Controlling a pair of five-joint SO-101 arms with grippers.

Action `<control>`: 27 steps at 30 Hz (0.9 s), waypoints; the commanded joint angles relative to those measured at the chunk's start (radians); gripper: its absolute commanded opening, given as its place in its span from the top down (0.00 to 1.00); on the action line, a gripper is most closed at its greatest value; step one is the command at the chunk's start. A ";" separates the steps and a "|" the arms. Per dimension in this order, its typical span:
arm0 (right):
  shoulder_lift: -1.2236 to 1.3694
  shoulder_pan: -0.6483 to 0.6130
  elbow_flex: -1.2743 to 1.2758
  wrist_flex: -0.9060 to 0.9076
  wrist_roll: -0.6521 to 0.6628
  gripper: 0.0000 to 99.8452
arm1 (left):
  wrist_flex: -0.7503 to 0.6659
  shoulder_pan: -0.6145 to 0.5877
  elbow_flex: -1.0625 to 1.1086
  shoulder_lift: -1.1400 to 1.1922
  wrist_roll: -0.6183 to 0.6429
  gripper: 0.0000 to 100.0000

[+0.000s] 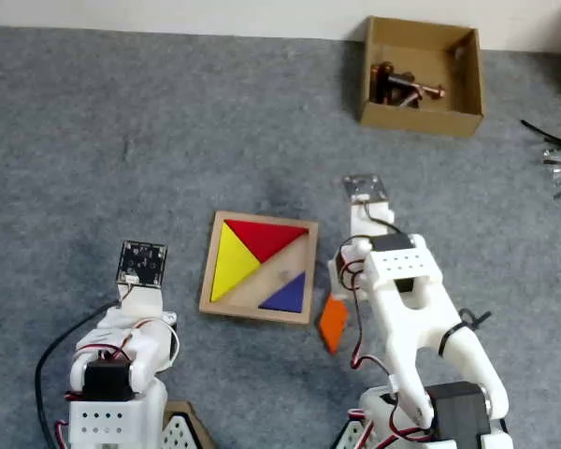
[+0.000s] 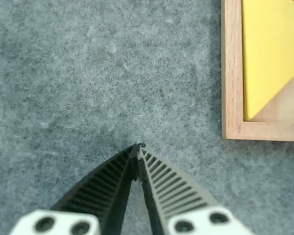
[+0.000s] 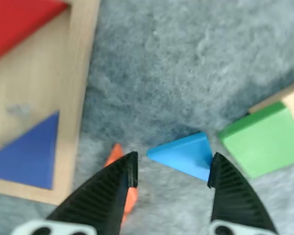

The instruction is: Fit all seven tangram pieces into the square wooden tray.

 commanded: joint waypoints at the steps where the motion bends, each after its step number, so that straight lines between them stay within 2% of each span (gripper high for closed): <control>1: -0.050 -0.061 -0.004 -0.013 -0.058 0.77 | 0.003 0.012 0.018 -0.010 0.002 0.99; 9: -0.050 -0.150 -0.041 0.228 -0.061 0.78 | 0.003 0.012 0.018 -0.010 0.002 0.99; 20: -0.050 -0.148 -0.045 0.237 -0.048 0.78 | 0.003 0.012 0.018 -0.010 0.002 0.99; 27: -0.050 -0.143 -0.048 0.237 0.212 0.78 | 0.003 0.012 0.018 -0.010 0.002 0.99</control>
